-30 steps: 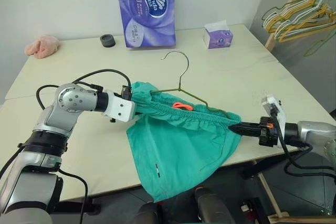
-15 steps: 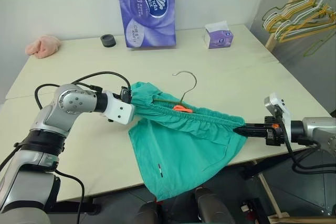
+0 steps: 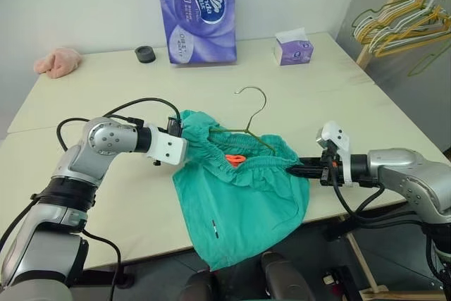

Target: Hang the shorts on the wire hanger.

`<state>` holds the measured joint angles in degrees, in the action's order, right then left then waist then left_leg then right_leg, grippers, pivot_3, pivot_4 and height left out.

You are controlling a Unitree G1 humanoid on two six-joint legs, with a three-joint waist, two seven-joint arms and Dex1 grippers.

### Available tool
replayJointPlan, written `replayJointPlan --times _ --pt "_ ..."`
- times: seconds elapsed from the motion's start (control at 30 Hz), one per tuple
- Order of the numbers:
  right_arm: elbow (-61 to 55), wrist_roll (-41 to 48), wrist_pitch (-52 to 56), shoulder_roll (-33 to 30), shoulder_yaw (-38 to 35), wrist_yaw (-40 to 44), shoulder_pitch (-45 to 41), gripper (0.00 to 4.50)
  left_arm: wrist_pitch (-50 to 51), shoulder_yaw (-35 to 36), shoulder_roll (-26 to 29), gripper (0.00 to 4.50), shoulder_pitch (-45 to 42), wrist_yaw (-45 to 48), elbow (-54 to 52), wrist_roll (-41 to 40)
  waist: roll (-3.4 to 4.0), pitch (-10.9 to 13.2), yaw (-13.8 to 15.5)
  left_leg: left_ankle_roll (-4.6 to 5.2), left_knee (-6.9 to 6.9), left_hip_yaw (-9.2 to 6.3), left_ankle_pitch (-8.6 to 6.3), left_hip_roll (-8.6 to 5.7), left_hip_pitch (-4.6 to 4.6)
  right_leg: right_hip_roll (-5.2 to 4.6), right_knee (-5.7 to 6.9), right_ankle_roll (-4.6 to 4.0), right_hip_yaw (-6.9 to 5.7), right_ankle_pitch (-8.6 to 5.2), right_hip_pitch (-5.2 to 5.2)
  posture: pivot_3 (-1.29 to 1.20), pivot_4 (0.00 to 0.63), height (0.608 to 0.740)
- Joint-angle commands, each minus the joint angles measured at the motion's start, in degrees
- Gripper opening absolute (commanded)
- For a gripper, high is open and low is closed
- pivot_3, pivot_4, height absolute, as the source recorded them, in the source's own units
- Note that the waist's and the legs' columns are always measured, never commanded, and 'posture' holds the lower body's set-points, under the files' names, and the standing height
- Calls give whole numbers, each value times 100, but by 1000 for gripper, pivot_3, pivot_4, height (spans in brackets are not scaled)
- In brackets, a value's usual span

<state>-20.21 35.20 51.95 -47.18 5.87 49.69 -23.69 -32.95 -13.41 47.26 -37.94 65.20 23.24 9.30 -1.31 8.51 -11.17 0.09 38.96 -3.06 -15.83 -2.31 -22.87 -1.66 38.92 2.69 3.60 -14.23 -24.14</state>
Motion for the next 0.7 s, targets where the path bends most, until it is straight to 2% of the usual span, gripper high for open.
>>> replayJointPlan --times 0.03,0.2,0.4,0.57,0.7 --pt "-345 -211 -254 -262 -100 110 -103 2406 1 21 38 739 27 36 -270 -152 0 0 -1 0 0 1 0 0 0 -1 0 0 0 0 0 -242 112 740" --pt "-361 -440 -208 -616 -209 45 206 4105 46 8 -19 738 94 38 -368 -185 0 0 -2 0 0 0 0 1 1 0 0 0 -1 0 0 -249 113 740" --pt "-88 -624 -317 -343 -51 -107 338 4134 75 -19 -66 738 76 57 -389 -216 0 0 -11 0 0 2 0 0 2 0 0 0 0 0 1 -252 112 740" --pt "325 -903 -402 158 522 -10 -122 4134 86 -22 -101 738 22 81 -368 -245 0 -1 -50 0 -2 1 0 2 3 1 2 0 -1 0 0 -243 106 740" --pt "804 -1141 -518 384 1055 374 -600 4134 153 20 -106 738 80 84 -461 -339 1 -1 -56 0 -1 -1 0 0 2 0 2 0 -2 0 -1 -234 104 740"
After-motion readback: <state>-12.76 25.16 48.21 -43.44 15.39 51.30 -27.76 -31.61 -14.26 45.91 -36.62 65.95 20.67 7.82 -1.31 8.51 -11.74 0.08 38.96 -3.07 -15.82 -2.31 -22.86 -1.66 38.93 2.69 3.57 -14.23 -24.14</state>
